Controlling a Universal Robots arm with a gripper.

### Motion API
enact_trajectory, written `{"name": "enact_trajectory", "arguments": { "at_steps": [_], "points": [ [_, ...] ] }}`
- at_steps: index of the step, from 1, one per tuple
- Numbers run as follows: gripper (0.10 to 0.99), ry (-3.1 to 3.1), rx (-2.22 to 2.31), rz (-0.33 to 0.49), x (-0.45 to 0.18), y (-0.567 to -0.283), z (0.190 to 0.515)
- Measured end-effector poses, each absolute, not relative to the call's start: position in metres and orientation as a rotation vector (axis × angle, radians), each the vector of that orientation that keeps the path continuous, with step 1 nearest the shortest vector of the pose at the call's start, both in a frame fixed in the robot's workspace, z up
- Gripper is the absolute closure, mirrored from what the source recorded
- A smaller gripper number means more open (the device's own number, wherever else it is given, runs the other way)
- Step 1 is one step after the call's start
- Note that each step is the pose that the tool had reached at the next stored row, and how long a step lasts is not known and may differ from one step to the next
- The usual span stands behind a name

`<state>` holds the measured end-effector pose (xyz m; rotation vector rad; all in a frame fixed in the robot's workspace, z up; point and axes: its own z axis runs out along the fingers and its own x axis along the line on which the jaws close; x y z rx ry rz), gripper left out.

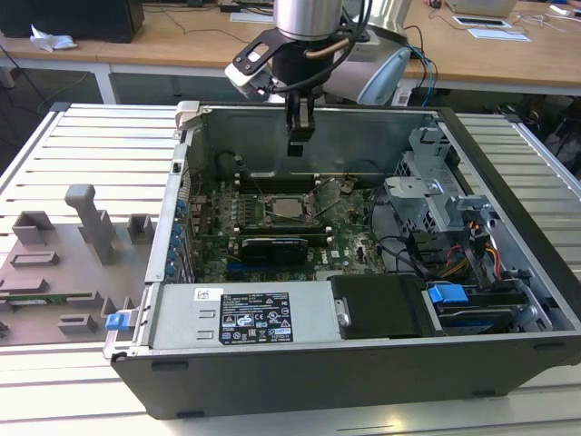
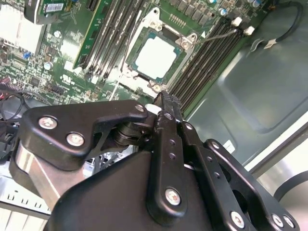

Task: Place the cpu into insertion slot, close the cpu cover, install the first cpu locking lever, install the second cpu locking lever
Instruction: 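Close the cpu cover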

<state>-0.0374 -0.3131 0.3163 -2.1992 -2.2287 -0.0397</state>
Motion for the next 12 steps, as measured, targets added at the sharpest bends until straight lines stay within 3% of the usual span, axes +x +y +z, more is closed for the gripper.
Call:
{"name": "enact_trajectory", "arguments": {
  "at_steps": [12],
  "points": [
    [0.980, -2.227, -2.197, -0.035, -0.006, -0.313, 0.316]
  ]
}}
